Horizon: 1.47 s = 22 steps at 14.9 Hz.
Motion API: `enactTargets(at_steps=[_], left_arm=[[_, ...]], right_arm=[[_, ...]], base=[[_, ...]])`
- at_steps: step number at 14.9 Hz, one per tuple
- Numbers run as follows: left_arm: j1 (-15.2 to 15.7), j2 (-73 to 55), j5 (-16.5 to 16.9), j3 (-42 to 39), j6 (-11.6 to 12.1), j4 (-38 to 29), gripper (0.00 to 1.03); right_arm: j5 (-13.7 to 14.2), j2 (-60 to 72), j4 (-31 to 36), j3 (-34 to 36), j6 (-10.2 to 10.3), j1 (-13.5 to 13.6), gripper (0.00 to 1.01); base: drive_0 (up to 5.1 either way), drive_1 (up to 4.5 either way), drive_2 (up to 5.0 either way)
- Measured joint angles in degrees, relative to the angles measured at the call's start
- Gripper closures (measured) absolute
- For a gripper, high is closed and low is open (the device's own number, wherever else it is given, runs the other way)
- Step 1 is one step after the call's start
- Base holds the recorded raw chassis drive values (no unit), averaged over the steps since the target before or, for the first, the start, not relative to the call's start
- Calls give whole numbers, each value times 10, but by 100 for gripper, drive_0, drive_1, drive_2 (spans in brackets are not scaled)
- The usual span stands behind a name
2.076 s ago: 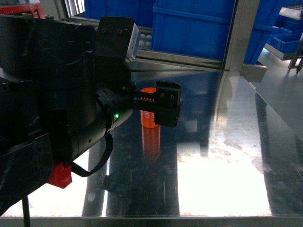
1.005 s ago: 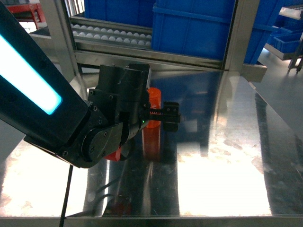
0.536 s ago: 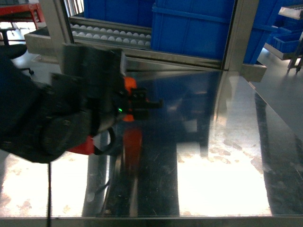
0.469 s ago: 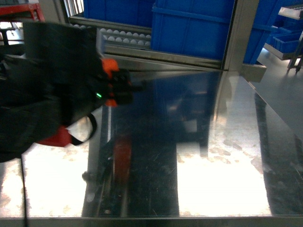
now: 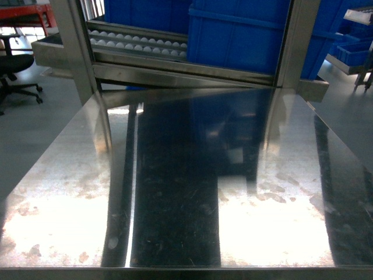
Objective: Pick capacitor and pack into box
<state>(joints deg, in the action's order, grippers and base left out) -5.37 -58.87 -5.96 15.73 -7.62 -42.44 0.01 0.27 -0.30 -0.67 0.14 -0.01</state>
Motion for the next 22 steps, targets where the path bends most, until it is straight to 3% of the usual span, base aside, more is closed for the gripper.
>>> enactTargets(at_steps=[3, 4, 5, 6, 8, 16, 18, 22], left_arm=[[-14, 91, -2, -7, 7, 36, 58], [-6, 105, 2, -19, 37, 89, 58], [-2, 116, 5, -37, 48, 91, 58], [5, 141, 10, -56, 57, 95, 58], [51, 180, 55, -69, 66, 99, 58], [52, 334, 59, -135, 66, 199, 58], [52, 345, 60, -150, 66, 178, 58], [52, 397, 60, -150, 66, 232, 58]], right_arm=[[0, 0, 0, 0, 0, 0, 3], [0, 0, 0, 0, 0, 0, 3], [0, 0, 0, 0, 0, 0, 3], [0, 0, 0, 0, 0, 0, 3], [0, 0, 0, 0, 0, 0, 3], [0, 0, 0, 0, 0, 0, 3], [0, 0, 0, 0, 0, 0, 3], [0, 0, 0, 0, 0, 0, 3]], base=[[0, 0, 0], [0, 0, 0], [0, 0, 0], [0, 0, 0], [0, 0, 0], [0, 0, 0], [0, 0, 0], [0, 0, 0]])
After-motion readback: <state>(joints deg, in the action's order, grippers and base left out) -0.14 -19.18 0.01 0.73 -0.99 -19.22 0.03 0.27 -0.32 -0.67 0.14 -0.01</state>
